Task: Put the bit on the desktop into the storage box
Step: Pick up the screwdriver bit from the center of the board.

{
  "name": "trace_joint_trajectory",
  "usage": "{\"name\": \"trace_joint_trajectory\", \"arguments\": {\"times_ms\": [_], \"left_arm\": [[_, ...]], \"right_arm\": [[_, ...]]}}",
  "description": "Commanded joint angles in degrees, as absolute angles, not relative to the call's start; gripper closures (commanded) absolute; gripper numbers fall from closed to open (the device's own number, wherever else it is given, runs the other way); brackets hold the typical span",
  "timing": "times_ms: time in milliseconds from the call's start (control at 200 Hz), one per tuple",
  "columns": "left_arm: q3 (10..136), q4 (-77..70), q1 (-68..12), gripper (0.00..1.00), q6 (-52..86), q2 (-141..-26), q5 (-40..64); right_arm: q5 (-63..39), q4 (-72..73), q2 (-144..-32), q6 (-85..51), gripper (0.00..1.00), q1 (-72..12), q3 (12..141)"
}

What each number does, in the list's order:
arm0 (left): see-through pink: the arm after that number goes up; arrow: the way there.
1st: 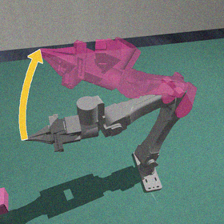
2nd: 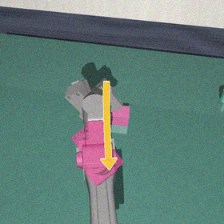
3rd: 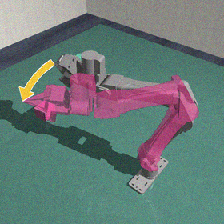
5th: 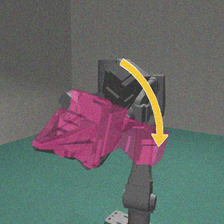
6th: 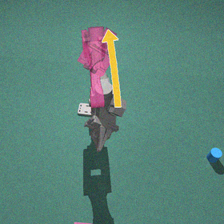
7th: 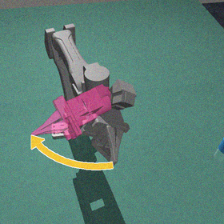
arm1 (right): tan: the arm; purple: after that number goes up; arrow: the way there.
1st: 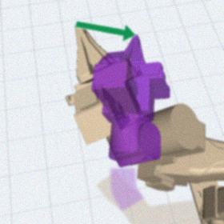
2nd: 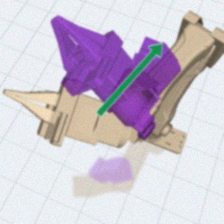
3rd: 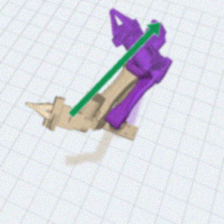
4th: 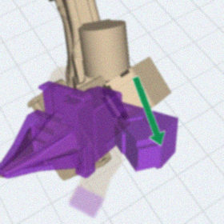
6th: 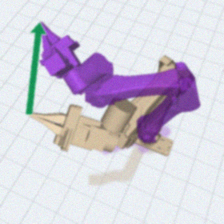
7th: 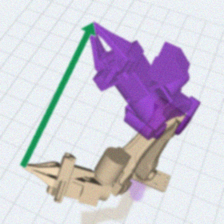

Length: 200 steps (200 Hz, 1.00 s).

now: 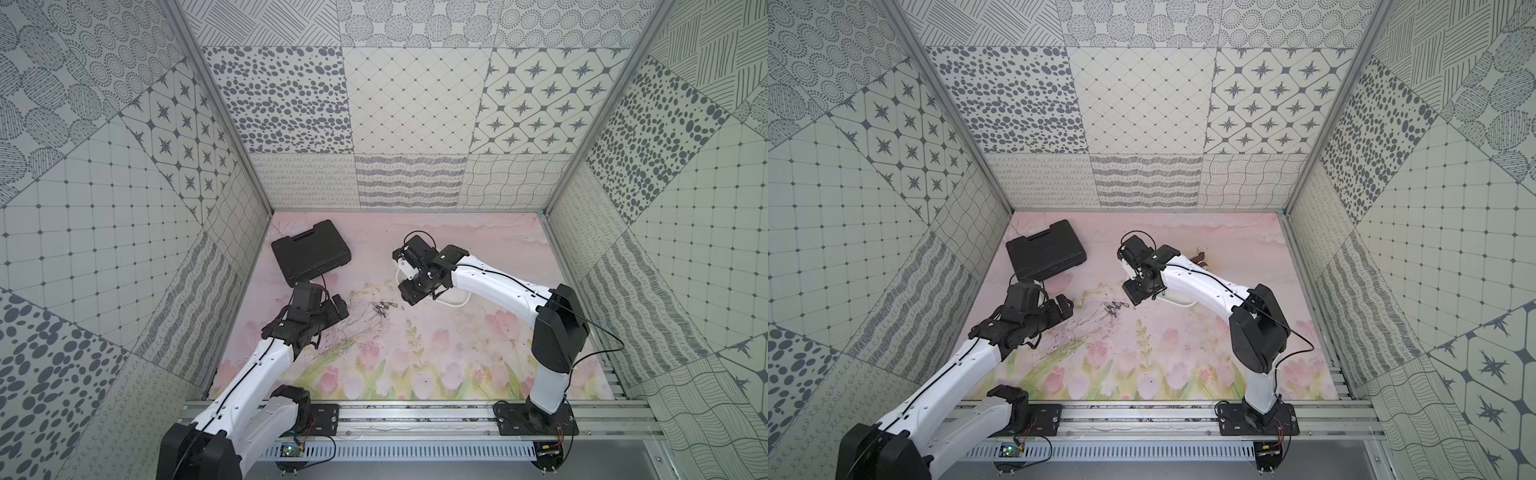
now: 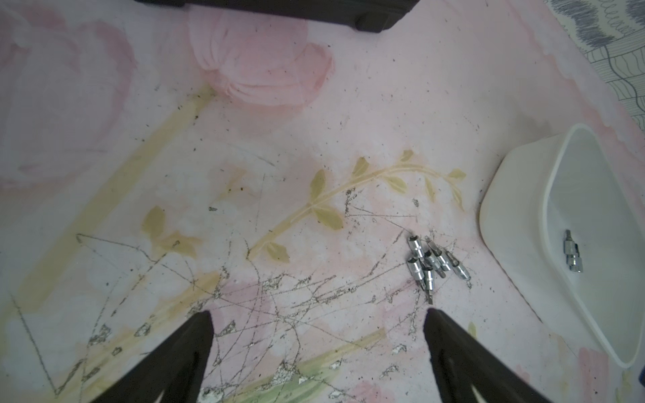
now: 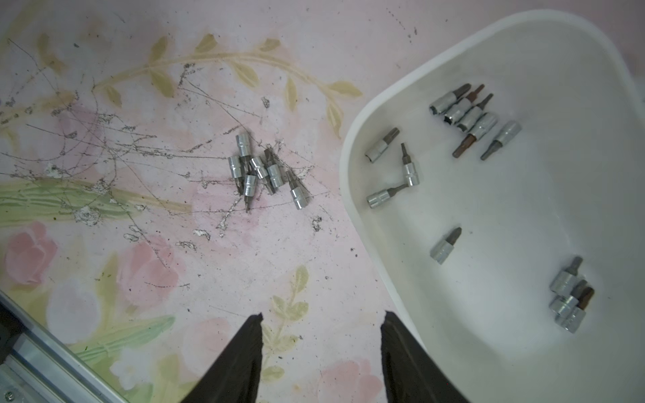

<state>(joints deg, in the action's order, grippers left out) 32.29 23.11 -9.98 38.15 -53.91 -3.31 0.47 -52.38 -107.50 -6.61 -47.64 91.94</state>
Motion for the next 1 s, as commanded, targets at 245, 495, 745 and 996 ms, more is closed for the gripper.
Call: {"name": "trace_joint_trajectory", "arguments": {"times_ms": [245,495,745,996], "left_arm": [[32.5,27.4,-9.9,0.01,38.2,-53.1,-9.0],[32.6,28.3,-9.7,0.01,37.7,-53.3,-9.8],[33.0,28.9,-9.7,0.01,37.2,-53.4,-10.2],[32.9,28.6,-9.8,0.01,37.3,-54.3,-9.8]], "right_arm": [[0.8,-54.7,-116.9,-4.5,0.52,-49.8,100.7],[0.8,-55.8,-122.2,-4.2,0.59,-49.9,104.6],[1.3,-55.7,-125.7,-4.3,0.62,-50.0,106.2],[2.4,-55.7,-127.9,-4.4,0.64,-50.0,107.1]]}}
